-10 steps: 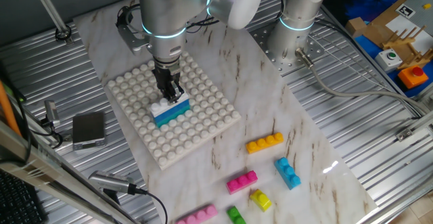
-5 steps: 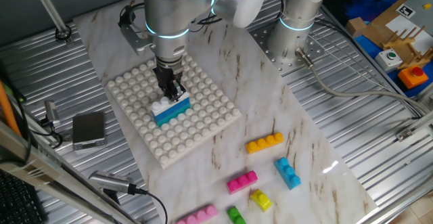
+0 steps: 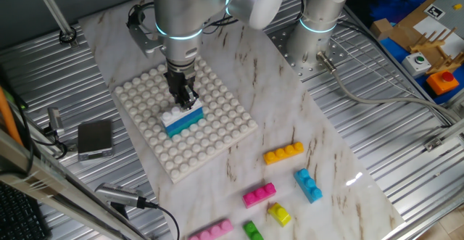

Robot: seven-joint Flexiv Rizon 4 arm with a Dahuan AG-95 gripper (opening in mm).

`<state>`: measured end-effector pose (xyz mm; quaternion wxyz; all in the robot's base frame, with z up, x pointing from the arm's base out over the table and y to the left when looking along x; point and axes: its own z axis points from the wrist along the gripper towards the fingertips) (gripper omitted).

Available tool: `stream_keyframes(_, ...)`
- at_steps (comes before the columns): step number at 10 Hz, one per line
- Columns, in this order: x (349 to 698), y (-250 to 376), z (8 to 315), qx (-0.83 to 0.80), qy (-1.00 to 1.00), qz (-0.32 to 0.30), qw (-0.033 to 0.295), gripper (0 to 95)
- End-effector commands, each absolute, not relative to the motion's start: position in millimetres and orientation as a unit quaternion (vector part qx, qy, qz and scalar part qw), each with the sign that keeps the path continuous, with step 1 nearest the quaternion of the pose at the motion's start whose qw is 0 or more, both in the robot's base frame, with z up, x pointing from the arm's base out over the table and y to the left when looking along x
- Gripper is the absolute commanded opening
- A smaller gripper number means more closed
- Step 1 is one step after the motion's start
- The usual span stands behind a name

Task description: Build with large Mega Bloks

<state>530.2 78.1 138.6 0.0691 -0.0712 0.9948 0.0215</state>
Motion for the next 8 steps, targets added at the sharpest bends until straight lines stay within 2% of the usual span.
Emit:
stream_keyframes(1,529.3,76.9,140.2,-0.076,0.994,0.021,0.07,57.0)
stream_keyframes(3,526.0,78.3,153.1,-0.08,0.994,0.019,0.068,57.0)
stream_keyframes(4,524.6,80.3,160.2,-0.08,0.994,0.015,0.066,38.0)
stream_keyframes(5,524.4,81.2,163.6,-0.08,0.995,0.014,0.066,38.0)
stream_keyframes(6,526.0,81.2,165.1,-0.083,0.994,0.017,0.065,0.0)
stream_keyframes(8,526.0,81.2,165.1,-0.083,0.994,0.017,0.065,0.0)
